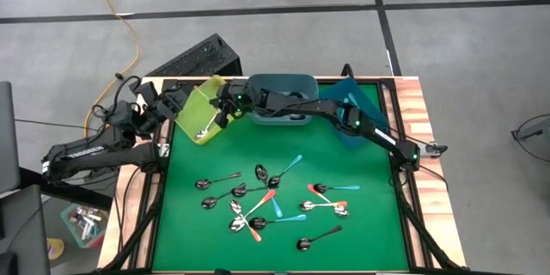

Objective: Sort silverware by color (type)
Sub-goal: Put the orange spoon into the yellow bin

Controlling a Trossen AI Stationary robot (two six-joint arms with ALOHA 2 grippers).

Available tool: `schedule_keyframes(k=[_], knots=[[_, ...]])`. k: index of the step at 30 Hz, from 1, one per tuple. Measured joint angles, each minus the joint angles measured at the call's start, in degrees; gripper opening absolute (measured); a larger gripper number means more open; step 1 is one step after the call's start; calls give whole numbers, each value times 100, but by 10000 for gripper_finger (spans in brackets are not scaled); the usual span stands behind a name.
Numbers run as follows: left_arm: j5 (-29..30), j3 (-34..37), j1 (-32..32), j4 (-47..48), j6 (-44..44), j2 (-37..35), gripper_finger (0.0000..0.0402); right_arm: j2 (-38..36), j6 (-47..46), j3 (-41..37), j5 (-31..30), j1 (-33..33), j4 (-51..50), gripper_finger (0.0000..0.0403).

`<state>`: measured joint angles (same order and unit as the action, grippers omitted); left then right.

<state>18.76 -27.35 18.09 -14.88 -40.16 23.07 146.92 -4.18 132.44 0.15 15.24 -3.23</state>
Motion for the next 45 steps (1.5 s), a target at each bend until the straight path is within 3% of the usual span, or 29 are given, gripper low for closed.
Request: schedule_keyframes(k=[13, 28, 38, 45], knots=[[0, -2, 2, 98, 24, 0, 121, 290, 882, 2, -38, -172, 52, 1], [253, -2, 2, 226, 68, 0, 121, 325, 921, 2, -51, -120, -42, 1], [260, -2, 2, 230, 64, 1, 121, 347, 920, 2, -88, -122, -115, 51], [260, -2, 2, 230, 64, 2, 121, 335, 928, 2, -352, -122, -106, 56]])
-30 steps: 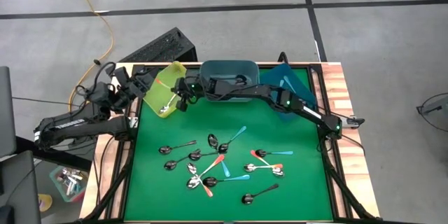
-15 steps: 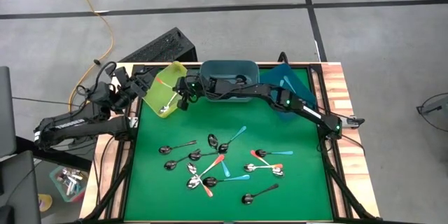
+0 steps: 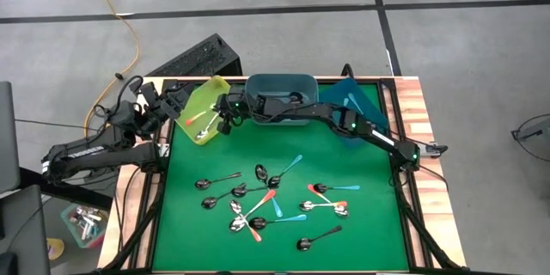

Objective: Sort silverware by color (type)
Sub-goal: Put the orange spoon into the yellow bin, then put the black spoon into the light blue bin

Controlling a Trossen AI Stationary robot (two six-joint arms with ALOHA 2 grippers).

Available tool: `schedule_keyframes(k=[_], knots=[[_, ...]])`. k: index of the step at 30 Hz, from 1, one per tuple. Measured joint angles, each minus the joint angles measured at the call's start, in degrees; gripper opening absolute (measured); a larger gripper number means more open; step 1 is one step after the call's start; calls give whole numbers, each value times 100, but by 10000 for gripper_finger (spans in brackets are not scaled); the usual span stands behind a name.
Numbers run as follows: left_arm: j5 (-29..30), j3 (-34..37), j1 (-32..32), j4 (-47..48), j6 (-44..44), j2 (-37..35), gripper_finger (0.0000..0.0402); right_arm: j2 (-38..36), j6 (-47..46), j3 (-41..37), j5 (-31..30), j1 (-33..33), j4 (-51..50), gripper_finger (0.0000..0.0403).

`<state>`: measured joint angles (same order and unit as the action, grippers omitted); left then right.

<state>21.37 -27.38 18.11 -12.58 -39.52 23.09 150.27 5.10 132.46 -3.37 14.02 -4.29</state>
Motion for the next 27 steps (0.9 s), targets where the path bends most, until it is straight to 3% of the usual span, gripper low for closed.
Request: schedule_keyframes(k=[10, 27], knots=[[-216, 0, -1, -149, -25, -2, 121, -504, 355, 194, -123, -7, -331, 57], [-822, 0, -4, -197, 94, -2, 121, -2656, 742, 247, -429, 85, -2513, 57]])
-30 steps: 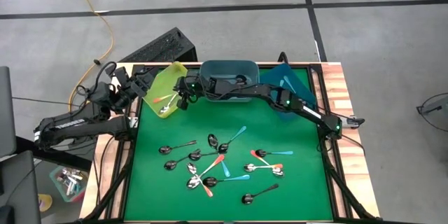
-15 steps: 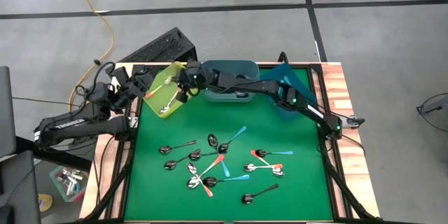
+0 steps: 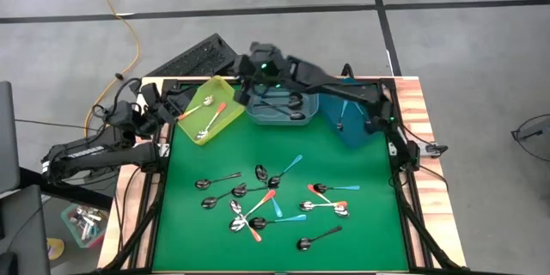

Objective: Sort silverware by color (type)
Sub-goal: Put the black spoon into the light blue bin

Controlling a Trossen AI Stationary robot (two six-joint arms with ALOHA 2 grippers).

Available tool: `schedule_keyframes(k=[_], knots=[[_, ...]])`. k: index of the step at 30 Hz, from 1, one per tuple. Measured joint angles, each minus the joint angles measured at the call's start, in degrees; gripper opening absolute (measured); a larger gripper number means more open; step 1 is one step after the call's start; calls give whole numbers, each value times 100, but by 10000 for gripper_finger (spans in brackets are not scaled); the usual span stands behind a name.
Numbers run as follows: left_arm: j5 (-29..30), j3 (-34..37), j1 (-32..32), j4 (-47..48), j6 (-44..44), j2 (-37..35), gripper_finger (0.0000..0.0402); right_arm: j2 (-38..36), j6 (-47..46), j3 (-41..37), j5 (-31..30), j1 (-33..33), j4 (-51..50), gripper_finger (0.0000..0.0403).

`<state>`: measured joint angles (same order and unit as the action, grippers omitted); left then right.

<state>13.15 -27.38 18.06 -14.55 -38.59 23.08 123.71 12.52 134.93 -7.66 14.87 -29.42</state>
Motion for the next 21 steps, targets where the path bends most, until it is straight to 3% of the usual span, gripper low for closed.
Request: schedule_keyframes(k=[16, 21], knots=[[-212, 0, 0, 349, 191, 17, 121, -1895, -1105, 2, -16, -673, -3040, 57], [-262, 0, 0, 384, -311, 18, 121, -2350, -1285, 0, -591, -1170, -3559, 56]])
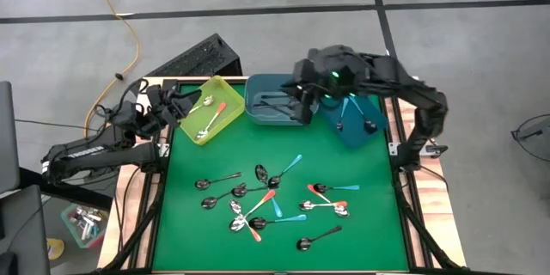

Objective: Sort silverware by color (type)
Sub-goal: Put the black spoon into the light blue bin

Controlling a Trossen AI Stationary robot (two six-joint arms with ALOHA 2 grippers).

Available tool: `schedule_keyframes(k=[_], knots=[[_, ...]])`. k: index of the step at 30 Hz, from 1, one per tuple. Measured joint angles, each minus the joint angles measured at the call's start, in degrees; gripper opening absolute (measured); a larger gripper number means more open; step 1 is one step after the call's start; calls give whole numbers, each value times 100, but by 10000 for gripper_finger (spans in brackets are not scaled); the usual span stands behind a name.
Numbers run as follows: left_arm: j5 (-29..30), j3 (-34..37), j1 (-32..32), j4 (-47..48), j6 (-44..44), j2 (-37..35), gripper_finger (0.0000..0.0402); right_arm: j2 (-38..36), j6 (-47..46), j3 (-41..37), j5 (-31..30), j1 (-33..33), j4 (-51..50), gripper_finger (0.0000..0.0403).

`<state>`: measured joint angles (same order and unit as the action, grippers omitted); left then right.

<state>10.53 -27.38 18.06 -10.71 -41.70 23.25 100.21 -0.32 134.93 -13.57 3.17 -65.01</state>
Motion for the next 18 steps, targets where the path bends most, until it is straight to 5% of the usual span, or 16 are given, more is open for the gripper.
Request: schedule_keyframes(k=[11, 18], knots=[[-1185, 0, -7, 561, -159, -1, 121, -482, -2559, 0, -1413, -1559, -2476, 56], [-1614, 0, -224, 805, -170, -1, 121, -461, -2929, -457, -2521, -2558, -2462, 56]])
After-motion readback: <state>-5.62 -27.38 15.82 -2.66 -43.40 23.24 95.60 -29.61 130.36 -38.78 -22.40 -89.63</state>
